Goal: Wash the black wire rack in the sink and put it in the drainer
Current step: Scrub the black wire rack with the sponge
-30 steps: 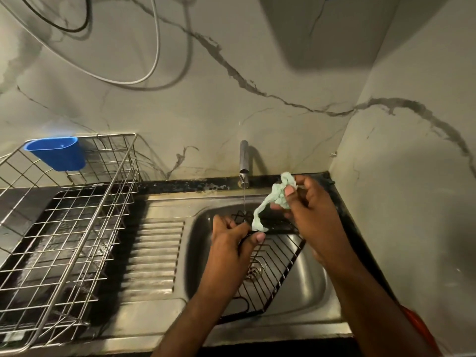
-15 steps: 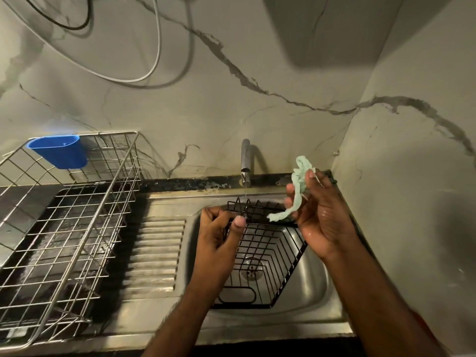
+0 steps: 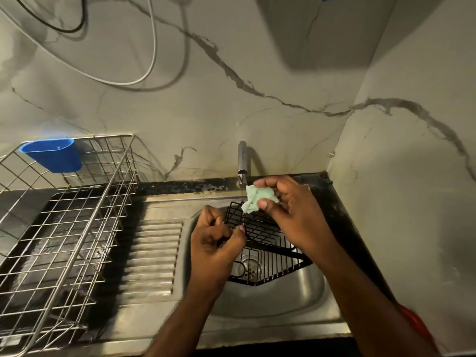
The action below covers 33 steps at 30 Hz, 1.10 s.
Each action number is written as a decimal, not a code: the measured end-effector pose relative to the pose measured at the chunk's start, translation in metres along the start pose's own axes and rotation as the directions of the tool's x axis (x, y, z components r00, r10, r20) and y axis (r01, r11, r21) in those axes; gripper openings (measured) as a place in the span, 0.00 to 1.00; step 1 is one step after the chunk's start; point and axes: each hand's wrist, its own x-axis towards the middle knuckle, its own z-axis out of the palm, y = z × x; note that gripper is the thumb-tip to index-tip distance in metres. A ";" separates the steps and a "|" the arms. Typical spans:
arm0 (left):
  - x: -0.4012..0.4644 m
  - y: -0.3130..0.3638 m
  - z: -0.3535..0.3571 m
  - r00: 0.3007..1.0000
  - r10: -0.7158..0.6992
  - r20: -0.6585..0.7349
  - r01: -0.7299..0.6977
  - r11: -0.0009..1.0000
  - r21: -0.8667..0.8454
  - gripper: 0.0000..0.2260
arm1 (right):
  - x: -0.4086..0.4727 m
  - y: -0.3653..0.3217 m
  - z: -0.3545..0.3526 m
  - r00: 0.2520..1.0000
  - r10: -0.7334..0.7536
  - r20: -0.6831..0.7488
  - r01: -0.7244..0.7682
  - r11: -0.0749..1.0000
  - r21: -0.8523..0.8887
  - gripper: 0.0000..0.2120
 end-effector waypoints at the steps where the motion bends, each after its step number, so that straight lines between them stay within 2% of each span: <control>1: 0.001 0.001 0.000 1.000 0.008 -0.002 -0.008 1.000 -0.002 0.19 | 0.001 -0.003 0.002 1.000 -0.022 0.014 0.022 1.000 -0.005 0.17; 5: 0.001 0.002 0.000 0.999 0.034 -0.002 -0.034 0.999 -0.014 0.19 | 0.003 -0.015 0.006 0.980 -0.182 0.085 0.194 0.966 -0.170 0.19; 8: 0.000 0.003 0.000 0.997 0.069 -0.018 -0.069 0.997 -0.023 0.19 | 0.005 -0.018 0.007 0.909 -0.338 0.245 0.398 0.877 -0.270 0.23; 10: 0.000 0.006 -0.002 0.996 0.076 -0.052 -0.078 0.997 -0.025 0.20 | 0.006 -0.015 0.002 0.870 -0.385 0.308 0.476 0.818 -0.322 0.25; 16: 0.000 0.012 -0.005 0.990 0.106 -0.089 -0.108 0.994 -0.019 0.19 | 0.007 -0.008 -0.019 0.880 -0.326 0.346 0.451 0.800 -0.395 0.29; 21: 0.002 0.013 -0.008 0.989 0.071 -0.128 -0.083 0.992 -0.094 0.20 | 0.003 0.008 -0.037 0.923 -0.296 0.247 0.373 0.850 -0.373 0.26; 26: 0.004 0.010 -0.013 0.990 0.074 -0.117 -0.080 0.995 -0.053 0.19 | 0.003 0.015 -0.053 0.938 -0.220 0.267 0.323 0.835 -0.445 0.22; 31: 0.005 0.012 -0.008 0.993 0.116 -0.039 -0.117 0.992 -0.035 0.21 | 0.004 -0.018 -0.029 0.937 -0.332 0.104 0.346 0.850 -0.399 0.21; 33: 0.002 0.012 -0.003 0.990 0.135 -0.034 -0.135 0.991 -0.013 0.21 | 0.003 -0.031 -0.009 0.898 -0.398 0.189 0.440 0.802 -0.403 0.25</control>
